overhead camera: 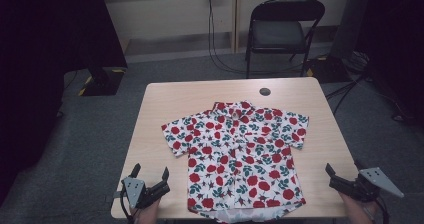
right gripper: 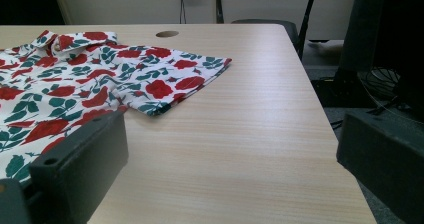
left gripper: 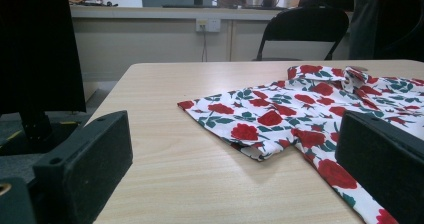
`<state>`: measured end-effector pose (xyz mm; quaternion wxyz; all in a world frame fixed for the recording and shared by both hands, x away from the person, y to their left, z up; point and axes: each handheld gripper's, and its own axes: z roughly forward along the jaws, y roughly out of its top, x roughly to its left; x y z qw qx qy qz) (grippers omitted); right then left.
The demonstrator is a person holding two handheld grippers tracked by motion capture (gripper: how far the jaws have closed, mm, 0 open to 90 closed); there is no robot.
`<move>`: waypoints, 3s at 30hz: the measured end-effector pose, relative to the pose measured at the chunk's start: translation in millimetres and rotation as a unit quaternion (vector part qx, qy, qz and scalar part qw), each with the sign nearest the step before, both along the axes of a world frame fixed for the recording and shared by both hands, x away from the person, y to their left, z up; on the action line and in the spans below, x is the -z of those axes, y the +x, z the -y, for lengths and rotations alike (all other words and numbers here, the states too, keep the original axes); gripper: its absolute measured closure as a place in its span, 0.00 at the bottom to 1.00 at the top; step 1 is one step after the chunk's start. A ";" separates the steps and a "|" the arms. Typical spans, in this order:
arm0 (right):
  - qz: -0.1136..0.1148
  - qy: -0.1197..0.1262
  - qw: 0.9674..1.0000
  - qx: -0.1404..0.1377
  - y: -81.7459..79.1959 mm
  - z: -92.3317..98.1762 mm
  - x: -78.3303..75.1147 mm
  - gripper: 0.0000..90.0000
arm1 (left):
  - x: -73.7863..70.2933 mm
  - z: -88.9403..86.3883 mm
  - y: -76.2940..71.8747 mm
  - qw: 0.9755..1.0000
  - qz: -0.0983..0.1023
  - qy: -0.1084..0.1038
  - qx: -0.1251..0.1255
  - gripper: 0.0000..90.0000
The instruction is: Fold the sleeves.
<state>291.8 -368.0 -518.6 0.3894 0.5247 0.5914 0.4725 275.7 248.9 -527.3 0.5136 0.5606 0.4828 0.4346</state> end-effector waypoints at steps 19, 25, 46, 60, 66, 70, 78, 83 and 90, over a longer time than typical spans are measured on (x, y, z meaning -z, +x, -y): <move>-0.001 0.002 1.000 -0.004 0.2 0.4 -0.2 0.00 | -6.6 -6.7 16.8 0.997 -0.072 -0.040 0.009 0.00; -0.001 0.002 1.000 -0.004 0.2 0.5 -0.2 0.00 | -12.6 -4.0 22.3 0.996 -0.082 -0.038 0.005 0.00; -0.005 0.009 1.000 -0.009 1.2 2.0 -0.2 0.00 | -40.0 12.3 55.5 0.994 -0.104 -0.024 0.006 0.00; -0.008 0.011 1.000 -0.012 1.7 2.5 -0.3 0.00 | -60.8 19.1 76.2 0.994 -0.104 -0.014 0.011 0.00; -0.008 0.011 1.000 -0.012 1.7 2.5 -0.3 0.00 | -68.1 20.9 84.0 0.994 -0.106 -0.013 0.013 0.00; -0.008 0.012 1.000 -0.013 1.8 2.6 -0.3 0.00 | -70.6 21.5 87.0 0.994 -0.106 -0.010 0.013 0.00; -0.008 0.014 1.000 -0.013 1.8 2.8 -0.3 0.00 | -74.2 22.6 92.7 0.994 -0.113 -0.006 0.012 0.00; -0.008 0.014 1.000 -0.013 1.8 2.8 -0.3 0.00 | -78.2 25.1 96.0 0.994 -0.110 -0.001 0.016 0.00; -0.008 0.012 1.000 -0.014 1.8 2.7 -0.3 0.00 | -79.2 28.7 101.4 0.993 -0.114 0.001 0.016 0.00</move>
